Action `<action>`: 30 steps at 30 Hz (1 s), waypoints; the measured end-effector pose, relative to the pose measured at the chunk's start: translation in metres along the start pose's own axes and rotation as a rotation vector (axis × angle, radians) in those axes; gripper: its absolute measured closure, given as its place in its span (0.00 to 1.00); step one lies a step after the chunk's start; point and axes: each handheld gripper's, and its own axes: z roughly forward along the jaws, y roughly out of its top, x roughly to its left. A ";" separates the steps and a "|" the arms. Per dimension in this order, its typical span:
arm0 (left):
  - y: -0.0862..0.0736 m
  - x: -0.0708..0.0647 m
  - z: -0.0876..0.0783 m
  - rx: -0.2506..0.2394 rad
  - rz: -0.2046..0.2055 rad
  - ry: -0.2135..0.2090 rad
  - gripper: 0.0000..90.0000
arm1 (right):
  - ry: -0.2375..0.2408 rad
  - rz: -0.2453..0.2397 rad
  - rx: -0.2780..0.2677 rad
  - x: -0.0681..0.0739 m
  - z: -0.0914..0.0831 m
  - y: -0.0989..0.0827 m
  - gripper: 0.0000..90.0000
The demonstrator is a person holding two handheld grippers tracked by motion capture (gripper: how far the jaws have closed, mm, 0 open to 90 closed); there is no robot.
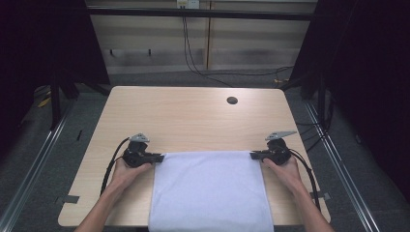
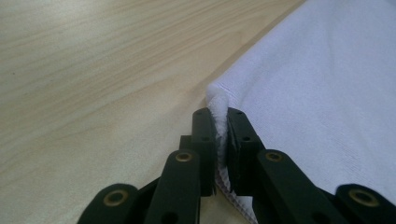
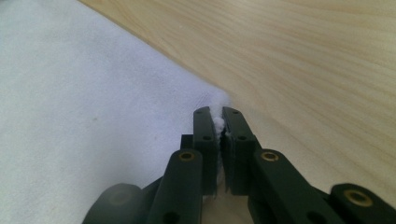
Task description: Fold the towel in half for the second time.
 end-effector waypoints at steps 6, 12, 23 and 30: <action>0.004 0.002 -0.011 -0.074 -0.019 -0.023 0.94 | 0.037 0.037 -0.064 -0.004 -0.011 0.003 0.96; 0.026 0.004 -0.024 -0.164 0.004 -0.008 0.94 | 0.056 0.059 -0.129 -0.010 -0.024 0.017 0.96; 0.065 0.002 -0.040 -0.226 0.042 0.028 0.94 | 0.028 0.028 -0.195 -0.013 -0.051 0.055 0.96; 0.085 0.005 -0.045 -0.251 0.044 0.051 0.94 | 0.012 0.017 -0.227 -0.019 -0.068 0.078 0.96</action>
